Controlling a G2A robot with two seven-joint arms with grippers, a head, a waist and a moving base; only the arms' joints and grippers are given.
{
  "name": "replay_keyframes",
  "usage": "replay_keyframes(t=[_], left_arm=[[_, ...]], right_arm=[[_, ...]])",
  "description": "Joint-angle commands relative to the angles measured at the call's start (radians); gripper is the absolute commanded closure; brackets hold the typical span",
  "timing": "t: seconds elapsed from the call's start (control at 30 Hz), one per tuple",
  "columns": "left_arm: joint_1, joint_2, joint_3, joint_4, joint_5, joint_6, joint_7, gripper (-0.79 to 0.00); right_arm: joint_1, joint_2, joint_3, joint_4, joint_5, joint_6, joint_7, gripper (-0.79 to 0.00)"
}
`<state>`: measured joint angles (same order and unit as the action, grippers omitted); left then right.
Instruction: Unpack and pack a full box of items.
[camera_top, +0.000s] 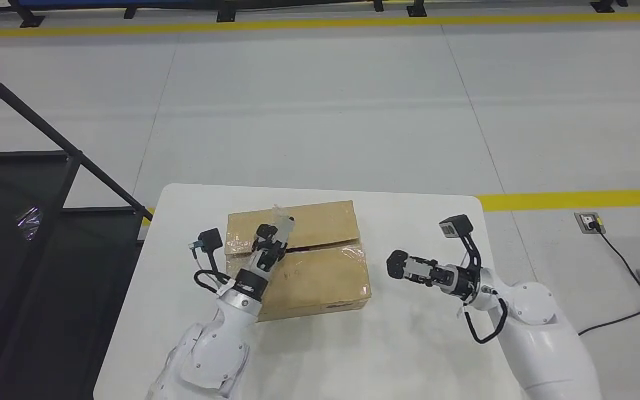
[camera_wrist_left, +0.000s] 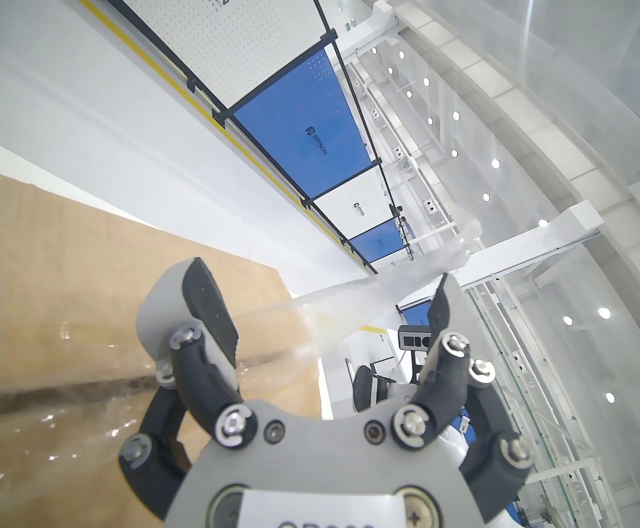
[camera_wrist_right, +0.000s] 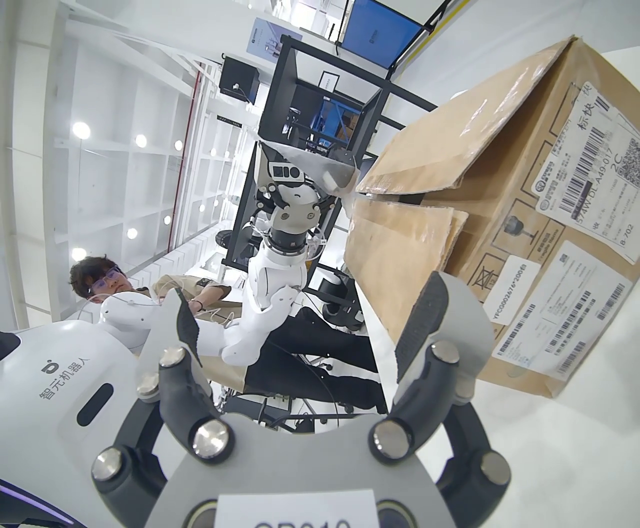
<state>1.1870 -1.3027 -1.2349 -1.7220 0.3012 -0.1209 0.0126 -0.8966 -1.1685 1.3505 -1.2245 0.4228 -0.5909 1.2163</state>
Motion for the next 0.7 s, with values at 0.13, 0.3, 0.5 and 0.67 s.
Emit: replay_keyframes(t=[0.13, 0.3, 0.5, 0.67], left_arm=[[-0.029, -0.009, 0.025, 0.028, 0.010, 0.015, 0.005, -0.785], [-0.048, -0.017, 0.045, 0.046, 0.015, 0.024, 0.006, -0.785], [-0.061, -0.024, 0.061, 0.060, 0.019, 0.024, 0.010, -0.785], [-0.027, -0.022, 0.040, -0.013, 0.002, -0.001, -0.007, -0.785]], right_arm=[[-0.006, 0.005, -0.003, -0.003, 0.001, 0.000, -0.007, -0.785], [-0.002, 0.009, -0.011, 0.002, -0.001, 0.004, -0.010, -0.785], [-0.001, 0.012, -0.017, 0.010, 0.005, -0.001, -0.012, -0.785], [0.013, 0.013, -0.026, -0.002, 0.001, -0.006, -0.033, -0.785]])
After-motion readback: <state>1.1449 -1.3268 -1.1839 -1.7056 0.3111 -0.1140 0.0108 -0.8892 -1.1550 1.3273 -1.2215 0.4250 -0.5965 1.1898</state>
